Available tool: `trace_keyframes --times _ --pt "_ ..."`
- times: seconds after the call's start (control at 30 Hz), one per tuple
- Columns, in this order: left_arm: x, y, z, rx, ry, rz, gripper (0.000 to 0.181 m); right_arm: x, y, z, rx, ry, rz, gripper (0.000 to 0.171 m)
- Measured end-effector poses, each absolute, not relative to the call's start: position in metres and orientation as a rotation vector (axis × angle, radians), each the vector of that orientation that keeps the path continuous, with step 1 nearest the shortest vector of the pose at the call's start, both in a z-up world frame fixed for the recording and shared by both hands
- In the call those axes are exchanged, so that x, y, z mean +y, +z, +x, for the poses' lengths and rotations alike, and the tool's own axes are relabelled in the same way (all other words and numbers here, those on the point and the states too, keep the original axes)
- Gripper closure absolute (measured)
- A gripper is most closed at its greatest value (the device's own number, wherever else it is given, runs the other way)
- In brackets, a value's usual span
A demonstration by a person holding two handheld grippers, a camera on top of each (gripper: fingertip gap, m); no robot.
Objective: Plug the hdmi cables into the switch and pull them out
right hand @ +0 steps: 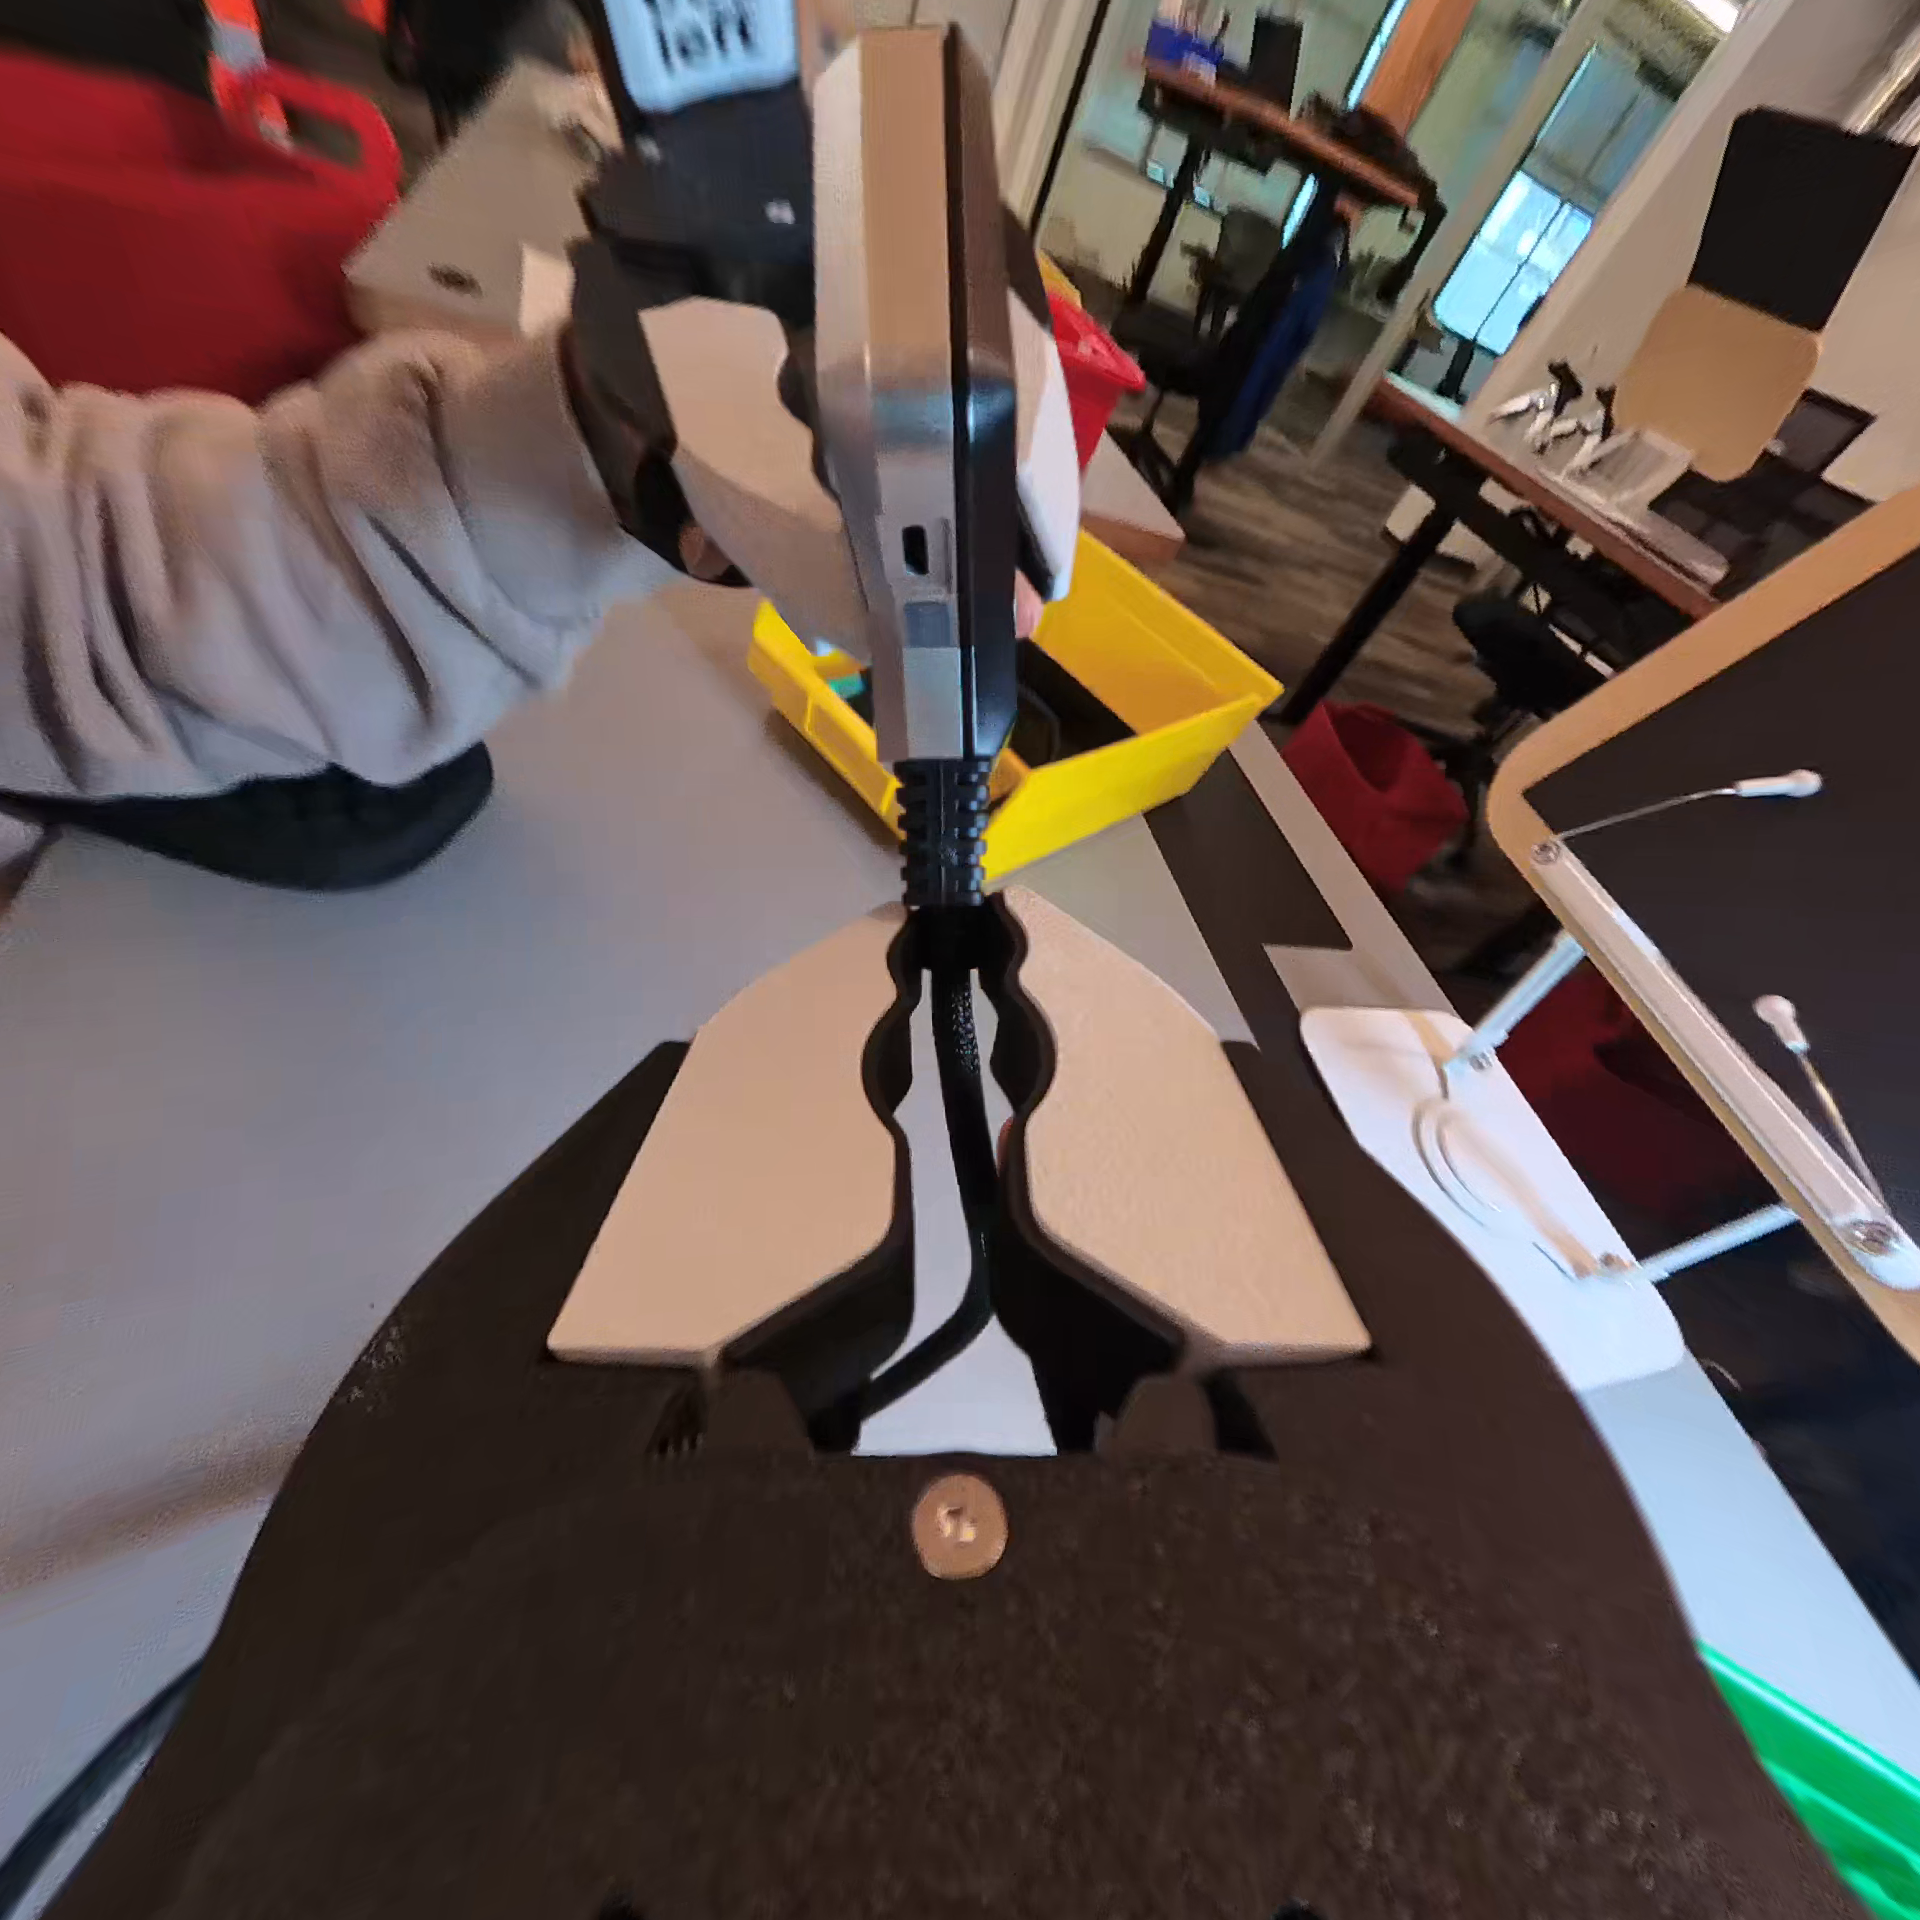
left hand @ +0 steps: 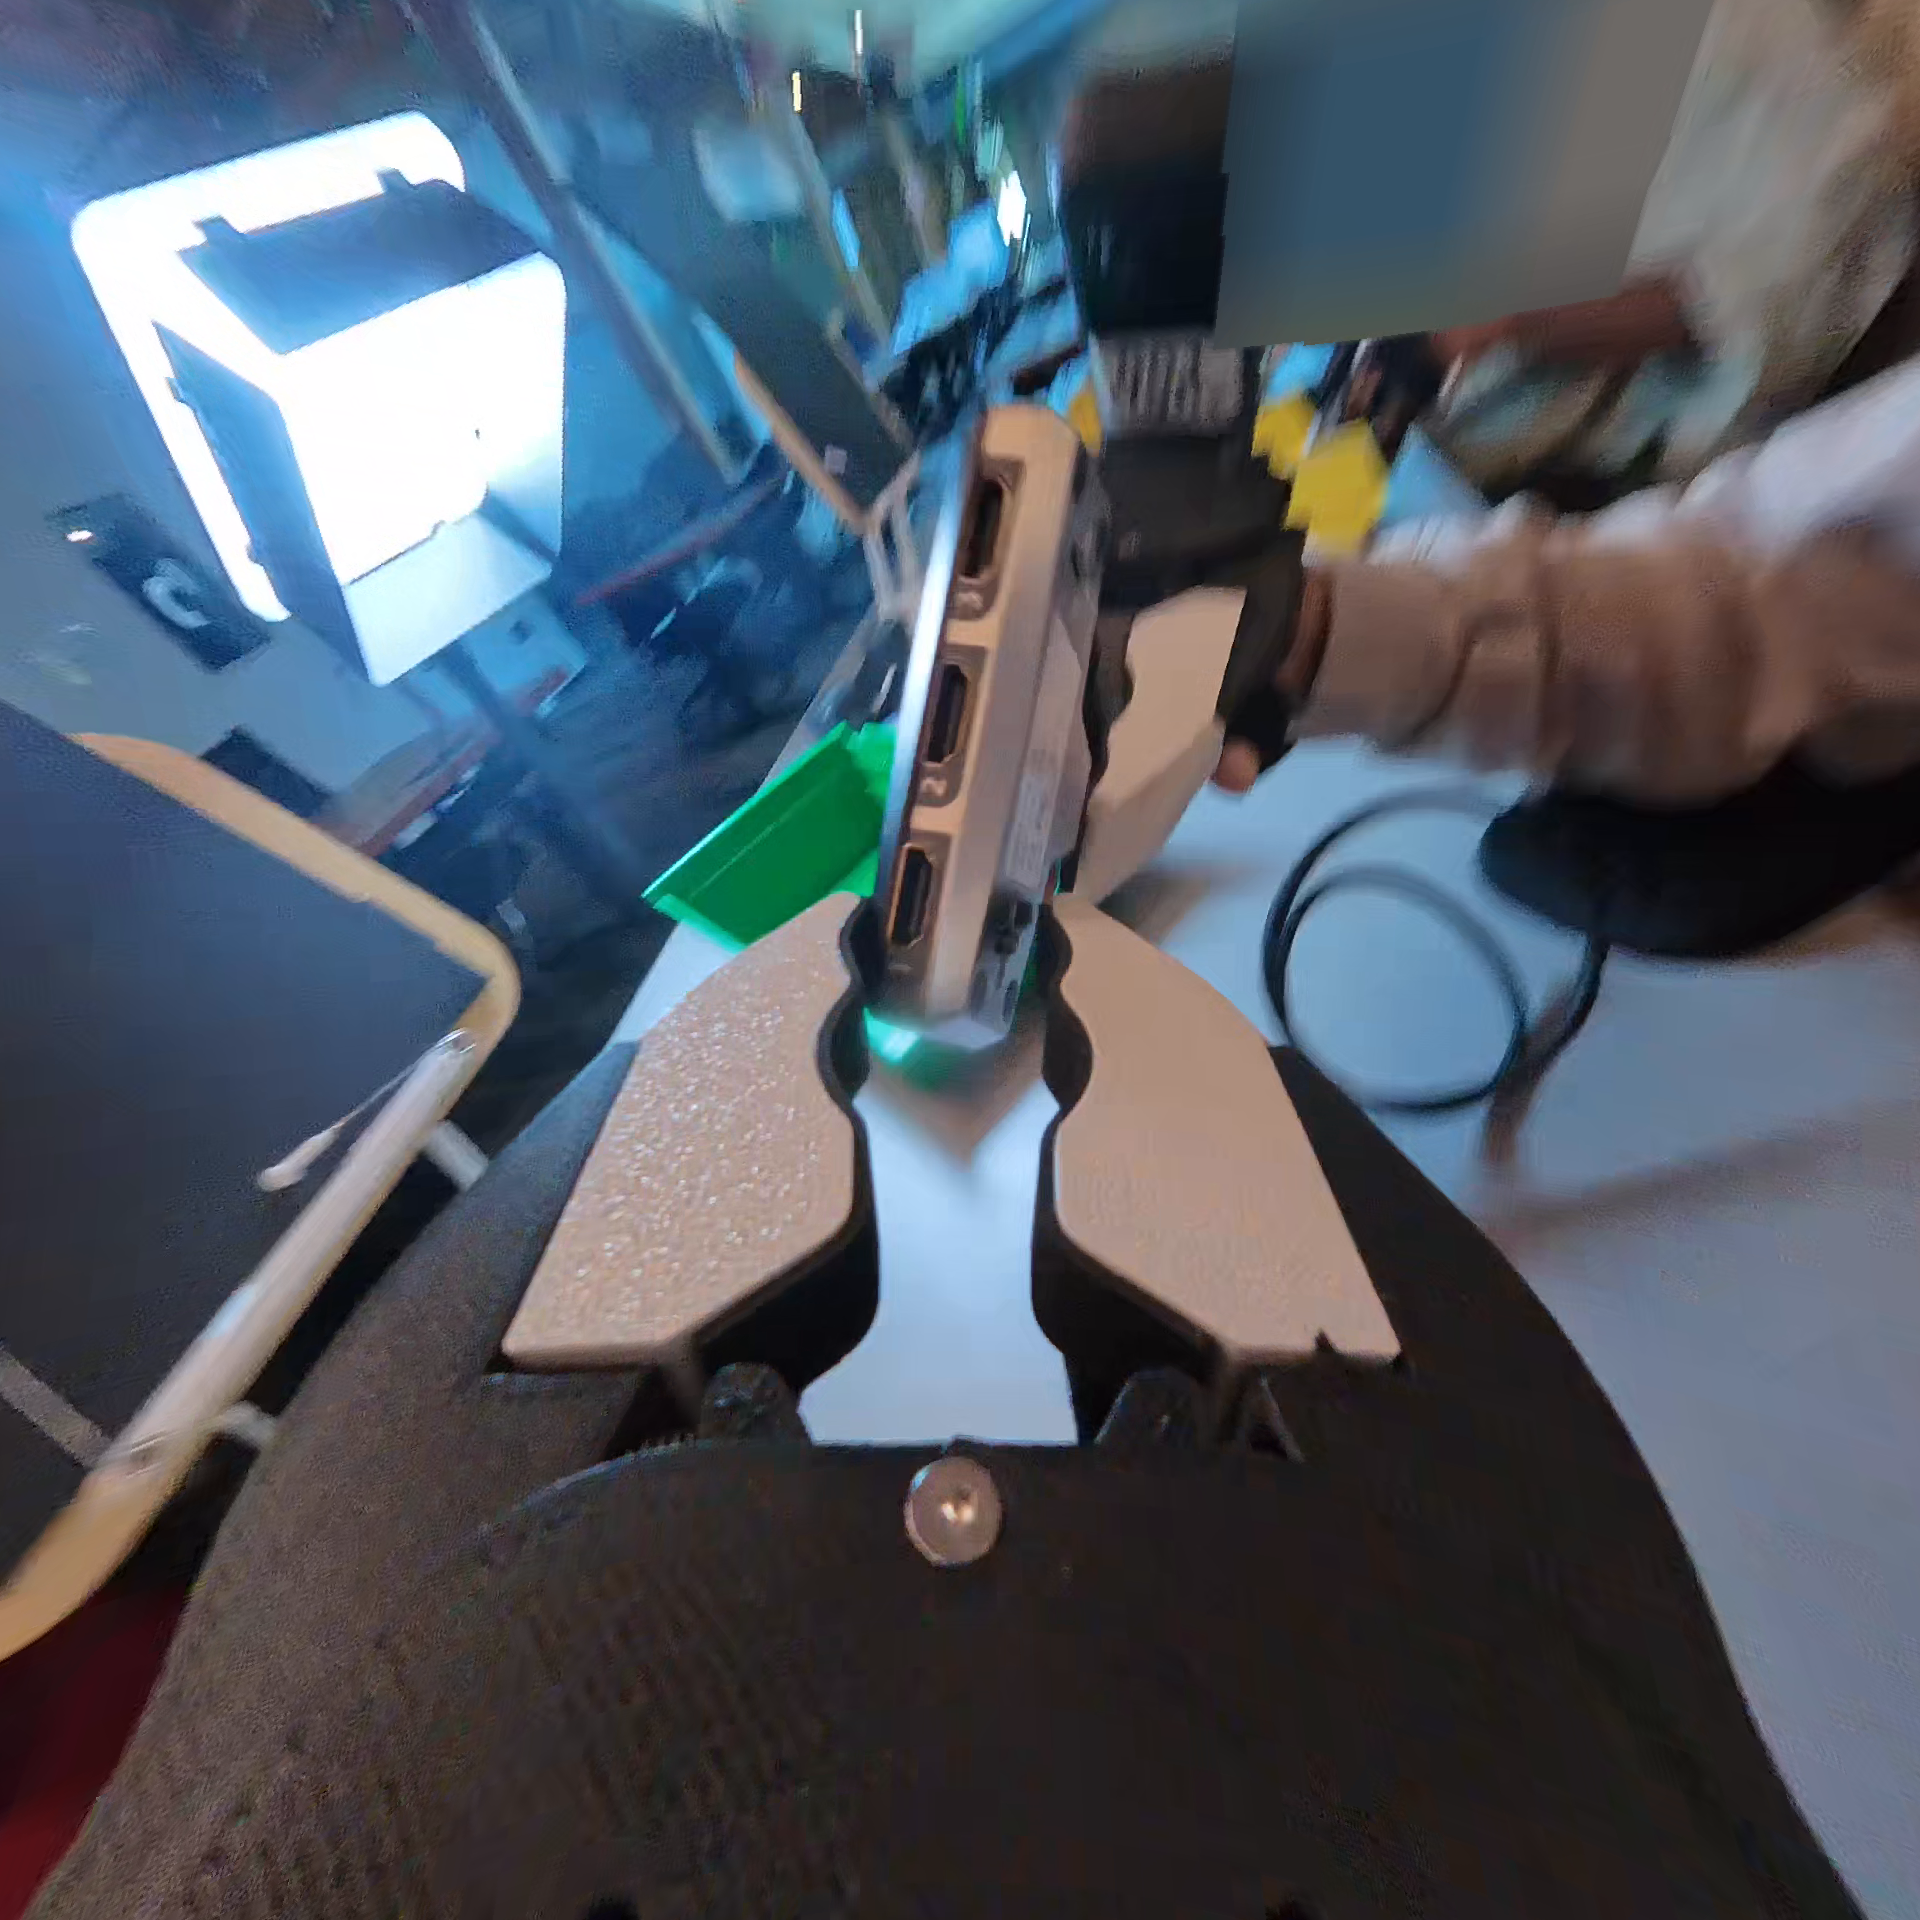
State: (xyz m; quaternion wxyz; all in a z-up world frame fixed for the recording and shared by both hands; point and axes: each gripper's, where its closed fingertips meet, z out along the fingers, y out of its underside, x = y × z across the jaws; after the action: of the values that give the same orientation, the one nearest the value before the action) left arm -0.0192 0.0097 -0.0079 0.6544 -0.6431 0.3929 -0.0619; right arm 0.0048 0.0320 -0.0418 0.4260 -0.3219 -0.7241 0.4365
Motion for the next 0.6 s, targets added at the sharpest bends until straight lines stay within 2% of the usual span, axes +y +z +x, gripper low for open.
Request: trace_keyframes --times 0.1,0.2,0.33,0.43,0.53,0.6 --pt "0.014 -0.026 -0.013 1.000 0.045 -1.538 0.135 0.030 -0.049 0.005 -1.858 1.024 -0.832 0.161" --pt "0.019 -0.026 -0.012 1.016 0.131 -1.527 0.146 0.028 -0.051 0.010 -1.890 1.029 -0.843 0.161" --pt "0.004 -0.017 -0.001 1.011 -0.136 -1.443 0.152 0.013 -0.031 0.021 -1.839 1.230 -0.713 0.160" --pt "-0.014 -0.001 0.013 0.971 -0.487 -1.263 0.159 -0.002 -0.008 0.033 -1.735 1.353 -0.529 0.160" --pt "-0.014 0.004 0.015 0.896 -0.687 -1.157 0.160 -0.001 -0.012 0.032 -1.772 1.199 -0.512 0.159" --pt "-0.011 -0.002 0.016 0.897 -0.712 -1.164 0.160 0.004 -0.024 0.029 -1.823 1.071 -0.529 0.152"
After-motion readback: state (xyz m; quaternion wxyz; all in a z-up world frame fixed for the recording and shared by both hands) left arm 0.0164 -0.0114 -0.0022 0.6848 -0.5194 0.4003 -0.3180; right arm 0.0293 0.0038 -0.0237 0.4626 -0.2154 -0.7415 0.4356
